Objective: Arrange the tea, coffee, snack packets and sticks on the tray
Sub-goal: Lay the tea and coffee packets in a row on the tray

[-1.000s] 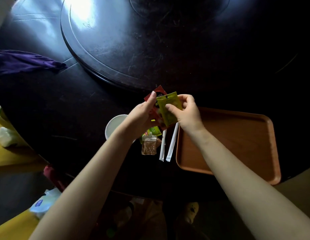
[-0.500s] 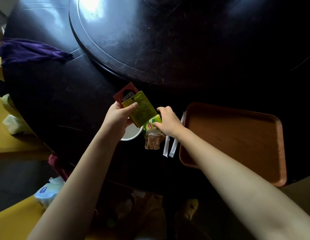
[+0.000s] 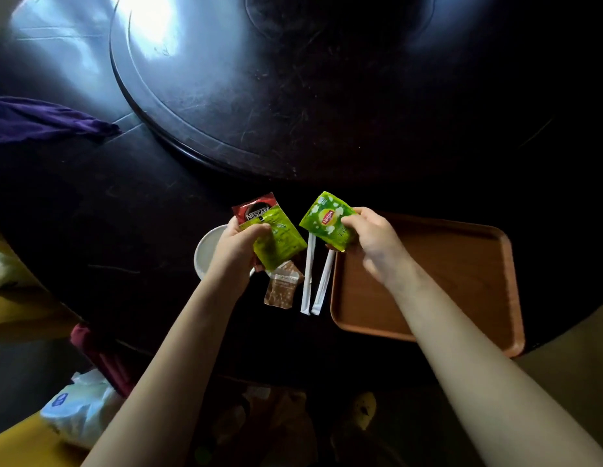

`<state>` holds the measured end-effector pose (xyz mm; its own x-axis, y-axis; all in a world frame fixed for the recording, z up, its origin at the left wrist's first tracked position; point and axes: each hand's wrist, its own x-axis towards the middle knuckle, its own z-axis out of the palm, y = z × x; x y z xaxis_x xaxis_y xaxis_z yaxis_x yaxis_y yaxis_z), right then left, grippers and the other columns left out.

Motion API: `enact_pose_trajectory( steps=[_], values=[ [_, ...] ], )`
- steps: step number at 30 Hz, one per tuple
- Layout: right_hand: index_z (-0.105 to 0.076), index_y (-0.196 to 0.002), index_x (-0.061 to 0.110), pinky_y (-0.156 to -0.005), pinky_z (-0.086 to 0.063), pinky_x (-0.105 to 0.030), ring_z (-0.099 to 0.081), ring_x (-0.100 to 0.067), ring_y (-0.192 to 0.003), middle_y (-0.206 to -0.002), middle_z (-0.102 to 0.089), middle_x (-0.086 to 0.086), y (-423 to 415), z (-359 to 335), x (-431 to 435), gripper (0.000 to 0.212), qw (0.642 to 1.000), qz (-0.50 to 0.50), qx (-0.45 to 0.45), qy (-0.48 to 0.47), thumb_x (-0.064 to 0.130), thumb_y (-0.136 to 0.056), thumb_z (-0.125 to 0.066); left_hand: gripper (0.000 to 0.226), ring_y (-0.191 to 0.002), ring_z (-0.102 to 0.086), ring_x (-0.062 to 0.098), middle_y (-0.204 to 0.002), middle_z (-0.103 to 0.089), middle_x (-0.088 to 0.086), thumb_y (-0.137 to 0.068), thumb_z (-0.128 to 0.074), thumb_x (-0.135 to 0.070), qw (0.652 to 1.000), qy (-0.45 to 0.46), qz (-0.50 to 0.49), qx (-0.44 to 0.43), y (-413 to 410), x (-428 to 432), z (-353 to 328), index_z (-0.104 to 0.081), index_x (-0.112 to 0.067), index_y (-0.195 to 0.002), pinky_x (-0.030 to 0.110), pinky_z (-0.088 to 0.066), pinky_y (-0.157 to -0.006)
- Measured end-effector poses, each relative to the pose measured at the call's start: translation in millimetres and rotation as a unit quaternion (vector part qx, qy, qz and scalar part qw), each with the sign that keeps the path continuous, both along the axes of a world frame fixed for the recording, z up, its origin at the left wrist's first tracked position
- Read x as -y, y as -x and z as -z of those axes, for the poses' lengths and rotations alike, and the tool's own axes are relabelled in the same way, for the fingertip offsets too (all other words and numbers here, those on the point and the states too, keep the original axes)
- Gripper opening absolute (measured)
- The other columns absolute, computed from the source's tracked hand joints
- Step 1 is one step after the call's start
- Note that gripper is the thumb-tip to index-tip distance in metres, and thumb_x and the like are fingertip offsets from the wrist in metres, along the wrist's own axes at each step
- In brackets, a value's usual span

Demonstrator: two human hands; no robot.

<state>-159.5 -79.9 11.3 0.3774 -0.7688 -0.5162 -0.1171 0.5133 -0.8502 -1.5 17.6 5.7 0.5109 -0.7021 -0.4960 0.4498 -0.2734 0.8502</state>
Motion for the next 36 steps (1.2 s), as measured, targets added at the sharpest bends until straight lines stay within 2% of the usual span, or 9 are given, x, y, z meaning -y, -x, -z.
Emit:
enact_pose_trajectory(
  steps=[3,6,12,15,21,24,28,32,36],
  values=[
    [-0.058,-0.074,0.018,-0.058,-0.047,-0.025,-0.057,-0.012,-0.067,-0.067,-0.065,0.001,16.4,-8.7,-10.4,0.021,0.995,0.074,0.067,-0.007,0.005,-0.088,-0.05,0.022,-0.071,-0.06,0.02,-0.083,-0.059,0.006,-0.082,-0.05,-0.001,1.0,-0.01,0.029,0.0,26.6,8.5,1.7,-0.051,-0.022,-0.09,0.036,-0.053,-0.063],
    [-0.06,-0.07,0.019,-0.053,-0.038,-0.018,-0.055,-0.008,-0.062,-0.059,-0.065,0.008,26.7,-5.1,-22.0,0.02,0.992,0.116,0.043,-0.001,0.005,-0.085,-0.057,0.025,-0.08,-0.063,0.023,-0.094,-0.062,0.007,-0.084,-0.05,-0.002,0.997,0.009,0.052,-0.055,53.1,16.5,-0.1,-0.051,-0.022,-0.099,0.039,-0.057,-0.063],
    [-0.062,-0.08,0.014,-0.062,-0.053,-0.025,-0.06,-0.013,-0.07,-0.076,-0.063,-0.002,47.5,3.1,-39.4,0.004,0.984,0.14,-0.076,0.078,0.012,-0.081,-0.065,0.014,-0.084,-0.068,0.023,-0.1,-0.064,0.009,-0.092,-0.046,-0.012,0.982,0.089,0.087,-0.143,78.9,24.0,0.9,-0.052,-0.017,-0.104,0.045,-0.057,-0.071],
    [-0.06,-0.079,0.015,-0.067,-0.055,-0.036,-0.062,-0.018,-0.073,-0.08,-0.065,-0.006,57.8,7.3,-41.0,0.007,0.98,0.144,-0.108,0.087,0.013,-0.079,-0.067,0.013,-0.086,-0.068,0.024,-0.099,-0.066,0.007,-0.09,-0.049,-0.013,0.983,0.073,0.12,-0.119,85.6,24.1,5.3,-0.054,-0.019,-0.101,0.048,-0.056,-0.074],
    [-0.054,-0.072,0.016,-0.057,-0.052,-0.029,-0.06,-0.017,-0.068,-0.076,-0.061,-0.006,72.7,26.2,-16.1,0.018,0.967,0.249,-0.052,-0.003,0.004,-0.08,-0.064,0.017,-0.075,-0.068,0.025,-0.094,-0.062,0.014,-0.09,-0.046,-0.002,0.995,0.041,0.057,-0.076,77.4,21.7,18.5,-0.05,-0.011,-0.103,0.042,-0.06,-0.061],
    [-0.054,-0.077,0.013,-0.065,-0.055,-0.038,-0.061,-0.019,-0.071,-0.081,-0.063,-0.008,67.7,44.0,3.5,0.013,0.961,0.257,-0.106,-0.009,0.009,-0.079,-0.066,0.015,-0.075,-0.069,0.028,-0.099,-0.061,0.019,-0.089,-0.048,-0.003,0.997,0.03,0.037,-0.055,64.0,16.1,26.4,-0.052,-0.014,-0.098,0.053,-0.056,-0.071],
    [-0.049,-0.087,0.009,-0.059,-0.053,-0.037,-0.059,-0.018,-0.056,-0.083,-0.061,-0.008,42.3,59.7,14.2,0.016,0.958,0.219,-0.184,0.023,0.013,-0.081,-0.063,0.015,-0.07,-0.071,0.022,-0.1,-0.06,0.018,-0.09,-0.047,-0.004,0.998,0.025,0.023,-0.056,53.5,12.6,27.1,-0.049,-0.014,-0.1,0.043,-0.059,-0.059],
    [-0.056,-0.097,0.005,-0.085,-0.048,-0.041,-0.057,-0.034,-0.103,-0.109,-0.064,-0.016,35.6,67.5,15.7,0.028,0.883,0.066,-0.44,0.149,0.028,-0.082,-0.064,0.016,-0.068,-0.072,0.022,-0.1,-0.06,0.019,-0.09,-0.046,-0.004,0.998,0.023,0.023,-0.059,47.1,11.0,30.2,-0.048,-0.013,-0.104,0.043,-0.059,-0.059],
    [-0.049,-0.113,0.0,-0.101,-0.037,-0.044,-0.042,-0.036,-0.12,-0.122,-0.052,-0.02,40.4,69.8,13.3,0.044,0.833,0.021,-0.501,0.234,0.03,-0.083,-0.062,0.015,-0.067,-0.072,0.021,-0.096,-0.061,0.016,-0.09,-0.046,-0.003,0.998,0.024,0.024,-0.059,46.3,10.8,31.4,-0.049,-0.014,-0.1,0.042,-0.059,-0.057]
  ],
)
